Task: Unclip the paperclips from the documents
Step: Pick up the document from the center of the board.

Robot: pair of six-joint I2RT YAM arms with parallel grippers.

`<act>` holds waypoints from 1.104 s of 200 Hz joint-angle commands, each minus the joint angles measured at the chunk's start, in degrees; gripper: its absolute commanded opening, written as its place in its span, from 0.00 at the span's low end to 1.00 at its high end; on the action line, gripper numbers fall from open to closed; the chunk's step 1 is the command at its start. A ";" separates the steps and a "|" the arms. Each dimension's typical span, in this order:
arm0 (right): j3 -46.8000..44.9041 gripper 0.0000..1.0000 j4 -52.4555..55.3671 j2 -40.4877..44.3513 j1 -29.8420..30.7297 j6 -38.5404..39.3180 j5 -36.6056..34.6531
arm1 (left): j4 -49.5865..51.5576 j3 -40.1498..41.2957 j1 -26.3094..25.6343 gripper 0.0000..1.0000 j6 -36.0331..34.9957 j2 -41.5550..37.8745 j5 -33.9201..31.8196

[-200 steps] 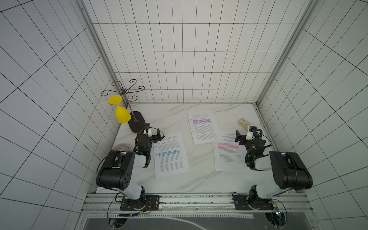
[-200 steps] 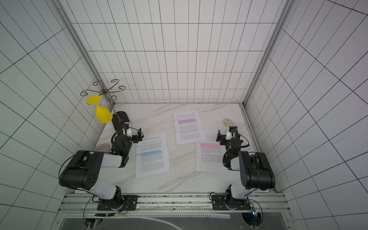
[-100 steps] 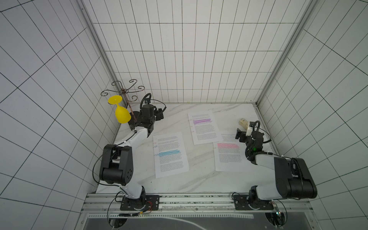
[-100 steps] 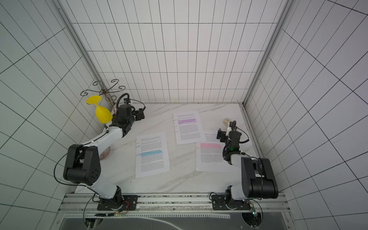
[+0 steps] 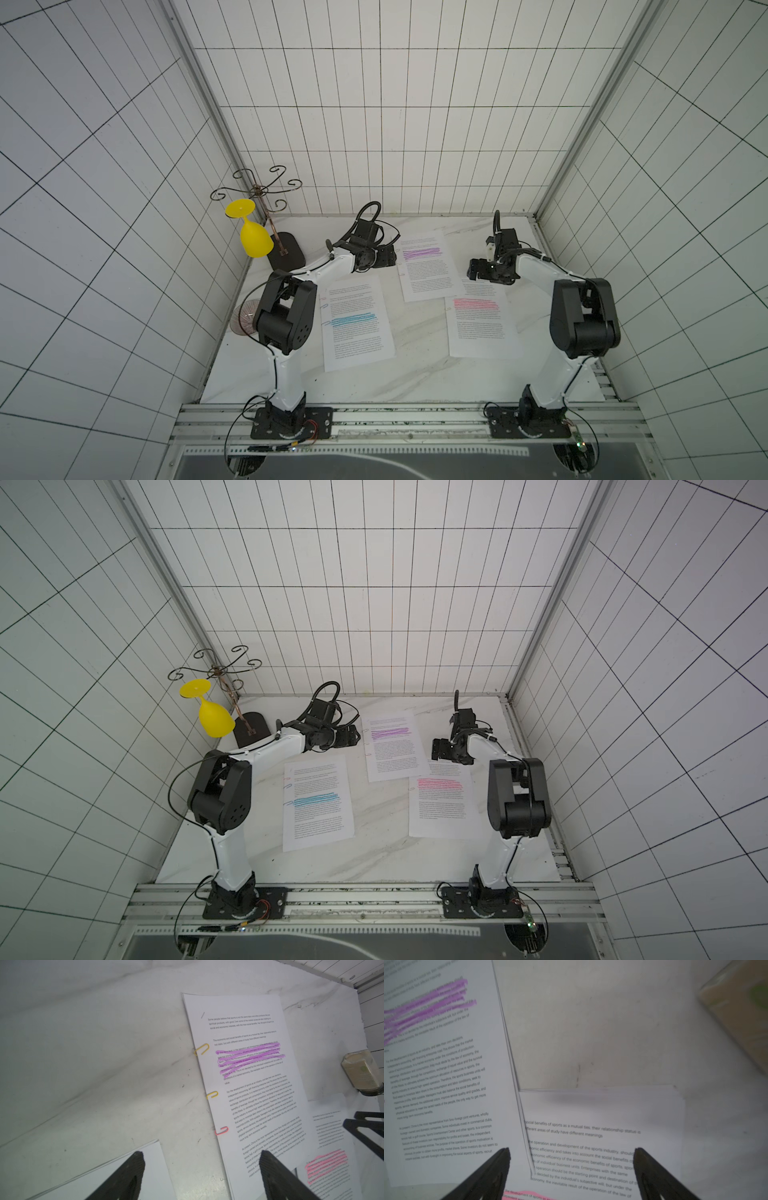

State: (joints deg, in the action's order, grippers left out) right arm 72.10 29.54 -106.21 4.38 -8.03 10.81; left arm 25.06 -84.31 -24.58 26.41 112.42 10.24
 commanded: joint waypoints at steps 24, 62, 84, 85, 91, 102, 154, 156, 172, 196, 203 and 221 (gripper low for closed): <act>10.26 0.93 14.39 -2.78 2.40 2.89 7.01 | 3.26 -5.50 -1.51 0.87 5.64 5.40 4.93; 10.12 0.86 11.76 -3.80 3.10 2.32 13.44 | 2.48 -5.60 -2.31 0.84 8.83 7.66 6.86; 10.51 0.79 11.44 -5.24 3.09 2.56 16.31 | 2.19 -5.60 -2.64 0.83 10.40 8.80 8.08; 10.56 0.79 11.43 -5.33 3.13 2.53 16.33 | 2.19 -5.60 -2.65 0.83 10.54 8.83 8.15; 10.69 0.76 11.38 -5.56 3.10 2.49 16.63 | 2.25 -5.64 -2.75 0.82 10.99 9.09 8.45; 11.10 0.75 11.24 -6.05 3.13 2.36 17.13 | 2.27 -5.56 -2.87 0.82 11.74 9.31 8.84; 11.53 0.58 9.31 -9.30 3.10 1.36 18.05 | 3.64 -5.24 -3.23 0.76 14.04 10.85 10.01; 11.50 0.58 9.18 -9.46 3.09 1.29 18.09 | 3.67 -5.33 -3.27 0.76 14.06 10.90 10.05; 10.86 0.57 8.34 -10.14 3.25 0.81 18.54 | 4.28 -5.51 -3.54 0.76 14.33 11.32 9.80; 9.32 0.56 6.52 -10.32 3.35 0.07 18.80 | 4.34 -5.45 -4.02 0.76 15.23 12.17 9.95; 8.97 0.55 6.22 -10.33 3.41 -0.01 18.97 | 4.13 -5.43 -4.22 0.76 15.57 12.53 10.28; 8.15 0.53 5.23 -10.25 3.61 -0.23 19.34 | 3.36 -5.51 -4.84 0.76 16.46 13.26 11.37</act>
State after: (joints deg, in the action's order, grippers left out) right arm 79.15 36.14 -115.24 7.25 -7.70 29.17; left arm 28.32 -88.92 -28.21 40.60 122.96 20.23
